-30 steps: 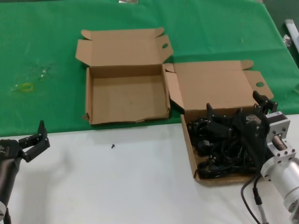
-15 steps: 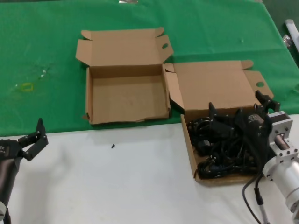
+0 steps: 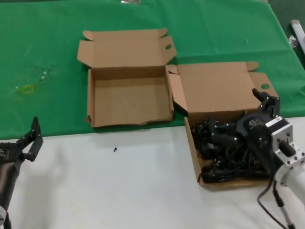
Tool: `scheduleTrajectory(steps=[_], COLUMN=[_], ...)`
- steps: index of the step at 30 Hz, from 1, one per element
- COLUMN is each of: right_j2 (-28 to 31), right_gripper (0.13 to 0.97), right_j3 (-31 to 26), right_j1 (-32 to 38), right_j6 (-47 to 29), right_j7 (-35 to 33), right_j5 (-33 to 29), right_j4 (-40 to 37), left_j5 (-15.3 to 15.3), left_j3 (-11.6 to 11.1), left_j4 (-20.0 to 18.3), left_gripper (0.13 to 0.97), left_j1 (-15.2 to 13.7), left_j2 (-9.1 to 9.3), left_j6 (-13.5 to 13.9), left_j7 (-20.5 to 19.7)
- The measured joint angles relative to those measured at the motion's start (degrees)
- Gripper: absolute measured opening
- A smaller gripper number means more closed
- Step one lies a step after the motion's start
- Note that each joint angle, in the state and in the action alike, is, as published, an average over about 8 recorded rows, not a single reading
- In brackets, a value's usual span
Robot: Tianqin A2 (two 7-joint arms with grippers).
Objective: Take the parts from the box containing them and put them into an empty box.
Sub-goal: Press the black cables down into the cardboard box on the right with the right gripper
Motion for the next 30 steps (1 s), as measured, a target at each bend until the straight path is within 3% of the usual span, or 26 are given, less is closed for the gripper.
scheduleTrajectory(steps=[8,16,20,30], right_j2=[8.49,18.62,23.25,30.74], right_gripper=[0.966,0.966,0.966,0.966], right_j3=[0.34,1.77,1.87,-0.86], right_j1=[0.5,3.66,6.02,14.1], right_j6=[-7.59,-20.06,-27.14,-42.88], right_j7=[-0.3,-4.03,-7.86,-20.46], right_j5=[0.16,2.44,3.61,4.42], right_j4=[1.11,1.38,0.7,-5.03], left_j5=[0.0,0.0,0.0,0.0], left_j3=[0.0,0.0,0.0,0.0], left_j4=[0.0,0.0,0.0,0.0], left_gripper=[0.509,0.316,0.316,0.188], left_j1=[0.0,0.0,0.0,0.0], left_j2=[0.0,0.0,0.0,0.0], left_j6=[0.0,0.0,0.0,0.0], left_j7=[0.0,0.0,0.0,0.0])
